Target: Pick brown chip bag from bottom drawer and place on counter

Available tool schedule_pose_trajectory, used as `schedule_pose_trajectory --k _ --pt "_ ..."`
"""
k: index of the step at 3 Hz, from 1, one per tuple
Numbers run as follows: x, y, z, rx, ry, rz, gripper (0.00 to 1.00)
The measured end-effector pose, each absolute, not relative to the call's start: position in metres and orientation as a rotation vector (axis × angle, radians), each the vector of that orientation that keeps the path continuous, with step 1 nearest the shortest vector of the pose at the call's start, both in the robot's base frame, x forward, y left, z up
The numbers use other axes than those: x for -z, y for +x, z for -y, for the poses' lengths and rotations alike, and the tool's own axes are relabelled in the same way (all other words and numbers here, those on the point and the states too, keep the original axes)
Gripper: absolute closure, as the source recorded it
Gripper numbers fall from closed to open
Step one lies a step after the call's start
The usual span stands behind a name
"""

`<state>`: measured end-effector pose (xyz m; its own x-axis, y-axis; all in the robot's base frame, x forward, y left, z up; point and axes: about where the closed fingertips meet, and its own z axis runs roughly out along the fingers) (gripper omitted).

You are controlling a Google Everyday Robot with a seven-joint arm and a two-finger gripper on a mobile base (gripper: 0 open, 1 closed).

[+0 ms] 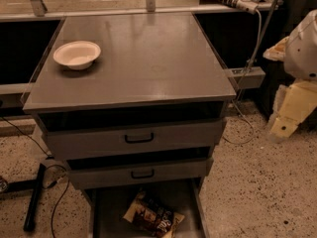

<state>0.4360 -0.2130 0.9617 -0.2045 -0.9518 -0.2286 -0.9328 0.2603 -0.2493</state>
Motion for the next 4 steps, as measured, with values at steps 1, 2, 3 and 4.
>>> schedule_pose_trajectory --k 1,2,3,4 --pt "-0.930 0.431 0.217 0.022 -1.723 -2.165 0.00" --pt "-0.885 0.424 0.220 -0.011 -1.738 -2.087 0.00" --pt "-0.833 0.418 0.223 -0.053 -1.743 -1.997 0.00" --pt "-0.832 0.419 0.224 -0.023 -1.762 -1.961 0.00"
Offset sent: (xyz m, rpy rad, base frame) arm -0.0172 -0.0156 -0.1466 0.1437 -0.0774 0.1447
